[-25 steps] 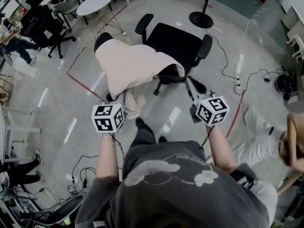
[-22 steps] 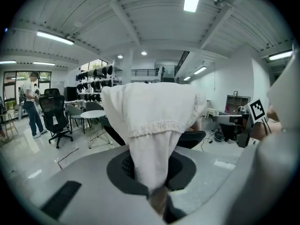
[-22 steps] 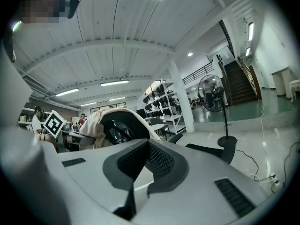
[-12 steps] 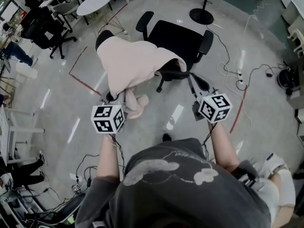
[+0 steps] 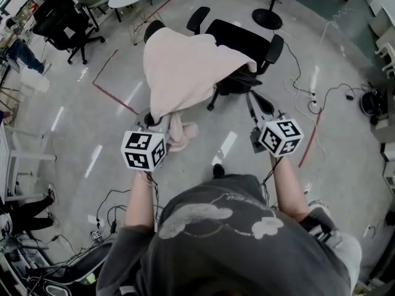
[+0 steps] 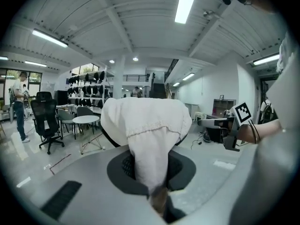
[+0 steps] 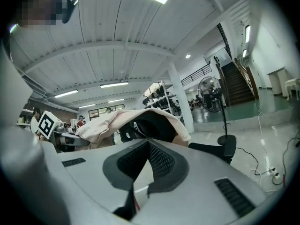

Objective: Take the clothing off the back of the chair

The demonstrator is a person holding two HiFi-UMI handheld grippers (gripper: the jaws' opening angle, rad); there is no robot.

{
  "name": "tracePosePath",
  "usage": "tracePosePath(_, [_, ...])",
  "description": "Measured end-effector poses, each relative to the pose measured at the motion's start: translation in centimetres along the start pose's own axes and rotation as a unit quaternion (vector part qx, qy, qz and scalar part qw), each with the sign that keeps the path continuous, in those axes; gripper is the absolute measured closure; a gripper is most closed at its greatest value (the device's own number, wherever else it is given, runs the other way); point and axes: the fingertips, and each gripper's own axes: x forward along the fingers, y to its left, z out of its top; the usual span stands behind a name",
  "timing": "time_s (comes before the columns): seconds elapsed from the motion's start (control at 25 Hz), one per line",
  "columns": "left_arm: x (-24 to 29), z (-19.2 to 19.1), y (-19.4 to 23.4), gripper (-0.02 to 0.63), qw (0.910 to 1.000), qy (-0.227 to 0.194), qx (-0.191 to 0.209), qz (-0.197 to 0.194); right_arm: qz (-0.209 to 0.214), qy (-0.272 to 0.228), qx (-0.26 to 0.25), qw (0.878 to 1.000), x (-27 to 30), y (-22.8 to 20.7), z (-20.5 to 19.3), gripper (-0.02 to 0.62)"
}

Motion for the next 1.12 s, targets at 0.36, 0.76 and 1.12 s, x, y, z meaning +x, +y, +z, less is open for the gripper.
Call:
tracePosePath(0.36, [-4.9,-1.9,0.5,0.586,0.9999,-0.011,-0.004,-0.008,-0.014,-0.007,-0.008,1.0,-2.1,3.5,-0.5,0.603])
tracePosePath(0.76, [-11.6,-5.0,2.6,0.586,0.9996,-0.01,-0.028,-0.003,-0.015,0.001,-0.015,1.0,-4.0,9.9,-2.5,0.603])
tracePosePath(1.12, [-16.8,-7.2,4.5,0.586,0.9986,-0.014,-0.051,0.011,-0.022,0.006,-0.019,1.0,-5.9,13.6,-4.0,0.603])
